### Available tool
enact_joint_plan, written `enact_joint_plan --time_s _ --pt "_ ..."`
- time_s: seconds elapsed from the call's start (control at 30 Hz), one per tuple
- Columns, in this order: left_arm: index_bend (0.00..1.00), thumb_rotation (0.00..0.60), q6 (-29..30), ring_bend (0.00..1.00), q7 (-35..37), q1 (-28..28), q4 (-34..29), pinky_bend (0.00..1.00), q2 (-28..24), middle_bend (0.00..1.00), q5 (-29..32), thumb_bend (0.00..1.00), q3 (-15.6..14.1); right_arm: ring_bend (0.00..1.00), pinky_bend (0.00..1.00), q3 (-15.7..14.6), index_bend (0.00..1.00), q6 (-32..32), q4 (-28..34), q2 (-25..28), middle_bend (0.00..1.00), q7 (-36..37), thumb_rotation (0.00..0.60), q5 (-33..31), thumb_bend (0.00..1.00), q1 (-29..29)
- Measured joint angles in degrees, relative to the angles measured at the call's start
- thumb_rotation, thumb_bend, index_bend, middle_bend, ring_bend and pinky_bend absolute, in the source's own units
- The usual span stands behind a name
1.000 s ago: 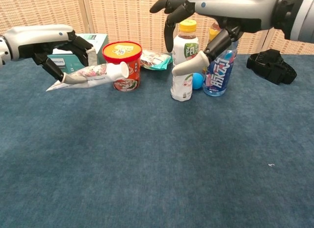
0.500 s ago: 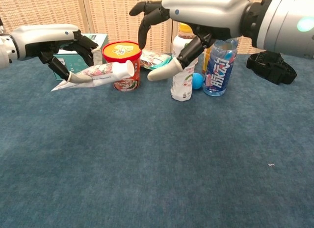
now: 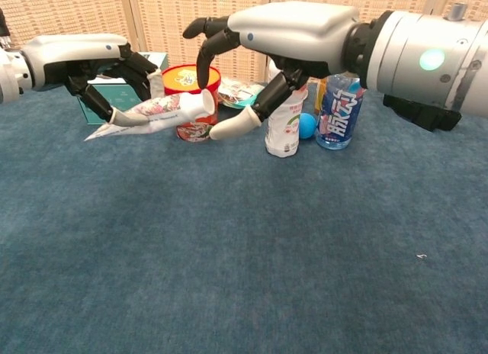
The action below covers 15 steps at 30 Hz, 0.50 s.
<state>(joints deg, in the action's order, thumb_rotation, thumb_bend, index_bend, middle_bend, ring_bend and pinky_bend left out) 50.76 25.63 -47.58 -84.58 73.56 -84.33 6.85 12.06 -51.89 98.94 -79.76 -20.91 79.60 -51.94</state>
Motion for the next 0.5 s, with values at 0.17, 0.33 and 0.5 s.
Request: enact_joint_plan --time_s 0.17,0.33,0.5 --pt "0.59 0.6 -0.1 0.35 0.3 -0.1 -0.1 0.24 0.0 0.56 0.2 0.47 0.2 0.0 0.0 -0.1 0.34 0.3 -0.7 -0.8 0.0 0.1 0.268 -0.4 0.0 -0.6" --pt "0.6 0.6 -0.2 0.36 0.6 -0.2 0.0 0.24 0.0 0.56 0.1 0.47 0.2 0.0 0.0 -0.2 0.34 0.5 -1.2 -1.2 0.0 0.2 0.266 -1.0 0.0 -1.0" --pt "0.6 0.6 0.1 0.37 0.8 -0.1 0.5 0.24 0.1 0.57 0.0 0.47 0.1 0.0 0.0 -0.5 0.34 0.7 -1.3 -0.9 0.0 -0.4 0.267 -1.6 0.0 -1.1"
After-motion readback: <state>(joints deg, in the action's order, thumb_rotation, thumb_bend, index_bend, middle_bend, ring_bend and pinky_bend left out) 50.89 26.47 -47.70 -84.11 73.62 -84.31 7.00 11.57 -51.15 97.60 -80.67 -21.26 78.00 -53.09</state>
